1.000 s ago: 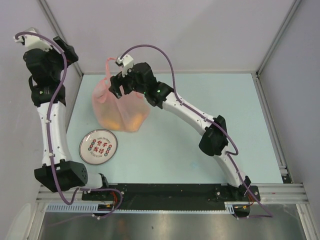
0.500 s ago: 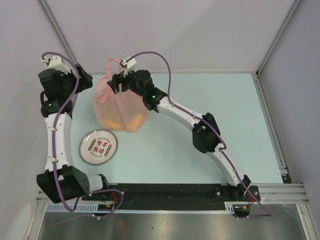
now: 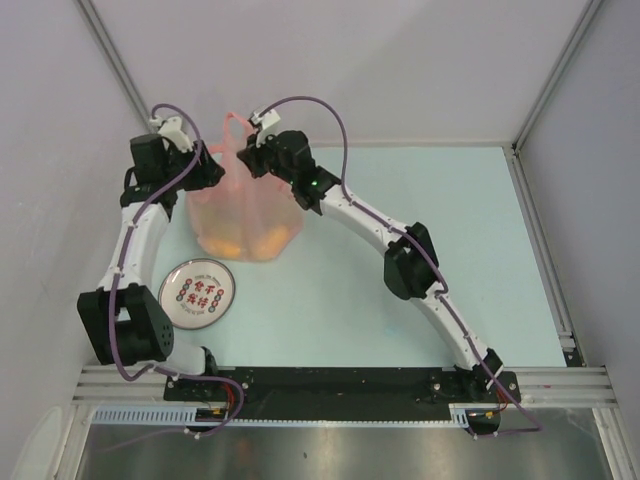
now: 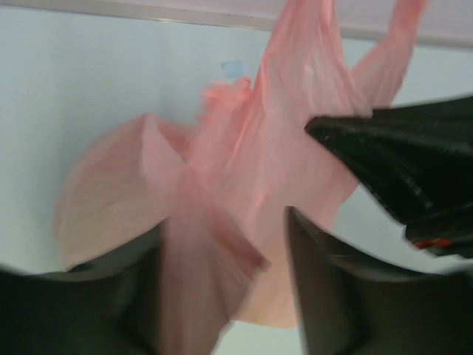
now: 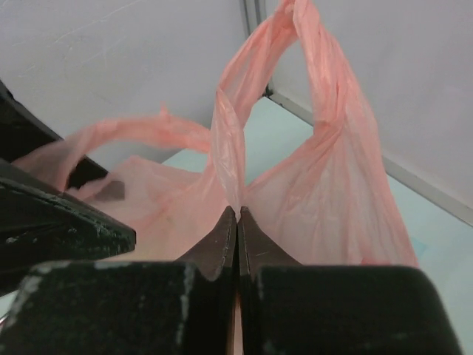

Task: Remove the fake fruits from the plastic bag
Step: Adjust the plastic bag at the center of the board.

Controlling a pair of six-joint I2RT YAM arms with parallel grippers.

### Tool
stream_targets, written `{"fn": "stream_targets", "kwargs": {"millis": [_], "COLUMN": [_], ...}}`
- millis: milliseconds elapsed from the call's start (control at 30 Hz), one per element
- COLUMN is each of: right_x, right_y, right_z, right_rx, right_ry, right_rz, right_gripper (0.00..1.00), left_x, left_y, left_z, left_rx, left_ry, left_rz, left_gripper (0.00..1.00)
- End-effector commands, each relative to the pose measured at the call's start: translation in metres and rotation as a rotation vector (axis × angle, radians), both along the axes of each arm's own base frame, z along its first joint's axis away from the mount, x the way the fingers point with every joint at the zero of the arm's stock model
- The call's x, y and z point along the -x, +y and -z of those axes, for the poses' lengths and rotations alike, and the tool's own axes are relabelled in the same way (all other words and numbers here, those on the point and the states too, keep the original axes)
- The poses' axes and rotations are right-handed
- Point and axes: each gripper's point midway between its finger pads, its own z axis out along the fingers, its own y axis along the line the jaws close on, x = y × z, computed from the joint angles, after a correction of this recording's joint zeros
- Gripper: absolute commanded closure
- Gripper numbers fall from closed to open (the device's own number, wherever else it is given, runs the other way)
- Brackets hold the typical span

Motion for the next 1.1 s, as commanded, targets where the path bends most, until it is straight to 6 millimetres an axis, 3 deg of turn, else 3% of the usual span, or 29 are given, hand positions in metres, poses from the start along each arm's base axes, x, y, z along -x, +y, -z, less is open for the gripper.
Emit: {"fn": "stream_targets", "kwargs": {"millis": [0,67,100,133,167,200,267,333,367,400,433,500,533,600,633,667,700,733,767,800,833,867,900,933,967,1000,1033,1067], "right_x": [0.007,-0.002,0.003,-0.001,-0.01,-0.011,-0.029,-0.036,-0.044,-0.054,-0.059,-0.075,-0.075,-0.082,-0.072,-0.07,-0.068,-0.065,-0.048,-0.044,-0.036,-0.017,-0.007,0.008,0.027,0.04,0.055,0.071], "right_y": [-0.046,-0.067,-0.081,-0.091,-0.112,-0.129,-0.162,-0.184,-0.197,-0.214,-0.227,-0.259,-0.27,-0.295,-0.306,-0.315,-0.324,-0.337,-0.348,-0.354,-0.363,-0.371,-0.373,-0.375,-0.376,-0.377,-0.379,-0.378], "right_z": [-0.099,-0.091,-0.115,-0.104,-0.113,-0.131,-0.142,-0.158,-0.162,-0.164,-0.17,-0.17,-0.178,-0.167,-0.182,-0.18,-0.156,-0.15,-0.16,-0.115,-0.1,-0.108,-0.094,-0.046,-0.049,-0.03,0.005,0.024], "right_rx": [-0.081,-0.052,-0.077,-0.061,-0.07,-0.09,-0.085,-0.065,-0.058,-0.046,-0.041,-0.029,-0.031,0.029,0.033,0.05,0.091,0.111,0.129,0.187,0.211,0.216,0.237,0.294,0.289,0.303,0.341,0.369], "right_ry": [-0.067,-0.032,-0.043,-0.013,-0.014,-0.028,-0.056,-0.117,-0.135,-0.151,-0.172,-0.178,-0.196,-0.213,-0.242,-0.242,-0.199,-0.19,-0.218,-0.148,-0.134,-0.157,-0.139,-0.04,-0.039,0.0,0.064,0.11], "right_rz": [0.01,0.029,0.027,0.036,0.062,0.082,0.144,0.185,0.216,0.255,0.284,0.352,0.376,0.428,0.443,0.448,0.452,0.463,0.466,0.466,0.472,0.475,0.473,0.451,0.441,0.433,0.423,0.403], "right_gripper": [1.0,1.0,1.0,1.0,1.0,1.0,1.0,1.0,1.0,1.0,1.0,1.0,1.0,1.0,1.0,1.0,1.0,1.0,1.0,1.0,1.0,1.0,1.0,1.0,1.0,1.0,1.0,1.0], "left_x": [-0.007,-0.009,-0.01,-0.011,-0.014,-0.018,-0.028,-0.047,-0.055,-0.071,-0.078,-0.095,-0.103,-0.107,-0.106,-0.102,-0.098,-0.09,-0.084,-0.079,-0.073,-0.057,-0.052,-0.037,-0.025,-0.017,-0.006,0.002], "left_y": [-0.019,-0.022,-0.023,-0.024,-0.03,-0.033,-0.042,-0.058,-0.068,-0.08,-0.086,-0.096,-0.118,-0.132,-0.146,-0.153,-0.159,-0.168,-0.17,-0.171,-0.172,-0.168,-0.166,-0.163,-0.158,-0.158,-0.157,-0.158], "left_z": [-0.024,-0.03,-0.034,-0.038,-0.049,-0.058,-0.084,-0.087,-0.12,-0.107,-0.144,-0.156,-0.166,-0.183,-0.191,-0.192,-0.191,-0.177,-0.166,-0.151,-0.097,-0.097,-0.083,-0.031,-0.032,-0.021,0.004,0.006], "left_rx": [-0.083,-0.07,-0.069,-0.067,-0.064,-0.065,-0.052,-0.01,0.007,0.039,0.047,0.059,0.029,-0.006,-0.005,-0.001,0.004,0.022,0.035,0.046,0.077,0.076,0.073,0.074,0.065,0.063,0.063,0.066], "left_ry": [-0.085,-0.09,-0.099,-0.11,-0.139,-0.171,-0.243,-0.253,-0.317,-0.287,-0.361,-0.397,-0.448,-0.522,-0.546,-0.551,-0.544,-0.498,-0.461,-0.425,-0.296,-0.295,-0.289,-0.195,-0.213,-0.201,-0.144,-0.132], "left_rz": [0.028,0.019,0.022,0.027,0.053,0.068,0.104,0.187,0.219,0.285,0.31,0.347,0.394,0.427,0.455,0.47,0.483,0.493,0.498,0.499,0.494,0.48,0.472,0.462,0.447,0.446,0.451,0.465], "left_gripper": [0.56,0.77,0.83,0.89,0.99,1.0,1.0,1.0,1.0,1.0,1.0,1.0,1.0,1.0,1.0,1.0,1.0,1.0,1.0,1.0,1.0,1.0,1.0,1.0,0.97,0.95,0.92,0.85]}}
